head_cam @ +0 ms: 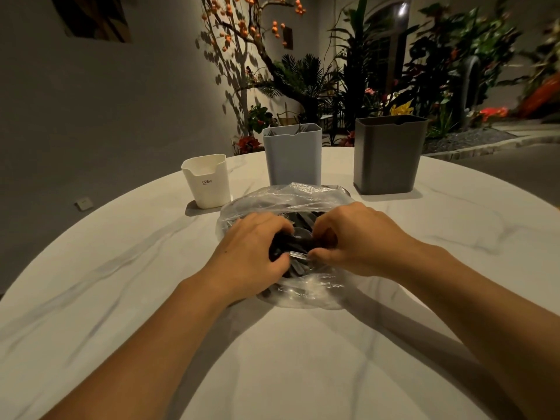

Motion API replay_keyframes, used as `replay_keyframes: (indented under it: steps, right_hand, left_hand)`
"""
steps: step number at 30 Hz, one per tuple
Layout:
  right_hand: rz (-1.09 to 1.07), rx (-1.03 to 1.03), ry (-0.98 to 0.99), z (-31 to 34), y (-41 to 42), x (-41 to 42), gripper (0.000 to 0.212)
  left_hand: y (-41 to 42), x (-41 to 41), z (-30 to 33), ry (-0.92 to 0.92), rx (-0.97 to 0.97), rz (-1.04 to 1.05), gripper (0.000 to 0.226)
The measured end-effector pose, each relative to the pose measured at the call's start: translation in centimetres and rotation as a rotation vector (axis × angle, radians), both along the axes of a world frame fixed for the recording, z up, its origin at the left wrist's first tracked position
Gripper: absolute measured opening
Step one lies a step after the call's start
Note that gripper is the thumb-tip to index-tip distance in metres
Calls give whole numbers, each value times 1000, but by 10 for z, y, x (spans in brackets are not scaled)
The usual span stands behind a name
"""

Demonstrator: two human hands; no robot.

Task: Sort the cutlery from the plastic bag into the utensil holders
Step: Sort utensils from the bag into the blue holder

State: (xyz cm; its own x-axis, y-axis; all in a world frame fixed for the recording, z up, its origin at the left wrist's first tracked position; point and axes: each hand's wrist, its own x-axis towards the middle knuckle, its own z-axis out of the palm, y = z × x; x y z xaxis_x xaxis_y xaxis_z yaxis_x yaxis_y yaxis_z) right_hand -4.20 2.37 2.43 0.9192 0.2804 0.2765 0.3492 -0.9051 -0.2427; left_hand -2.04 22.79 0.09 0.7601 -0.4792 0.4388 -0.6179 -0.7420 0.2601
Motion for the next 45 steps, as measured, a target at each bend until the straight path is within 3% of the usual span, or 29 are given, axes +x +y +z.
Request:
replay_keyframes:
  steps: [5, 9, 15, 19, 29, 36, 41, 45]
  right_hand:
    - [19, -25, -21, -1, 0, 1, 16]
    - [23, -85, -17, -6, 3, 1, 26]
    - [-26, -169, -228, -16, 16, -5, 27]
    - [-15, -204, -294, -22, 27, -6, 24]
    - [22, -279, -322, -21, 29, -6, 36]
    - [69, -257, -423, -5, 28, -14, 39]
    - [86, -225, -536, -3, 23, -12, 37]
    - [124, -187, -508, 6, 17, -17, 30]
  left_hand:
    - [-1, 2, -3, -32, 5, -1, 36]
    - [-2, 1, -3, -17, 9, 17, 36]
    - [-3, 0, -5, 63, -60, 48, 53]
    - [-5, -1, -3, 68, -97, 39, 45]
    - [-12, 2, -5, -45, 20, 11, 33]
    - [-14, 0, -1, -238, -183, 33, 27]
    - [-7, 1, 7, -417, -176, 16, 20]
    - [-5, -1, 15, -425, -202, 20, 17]
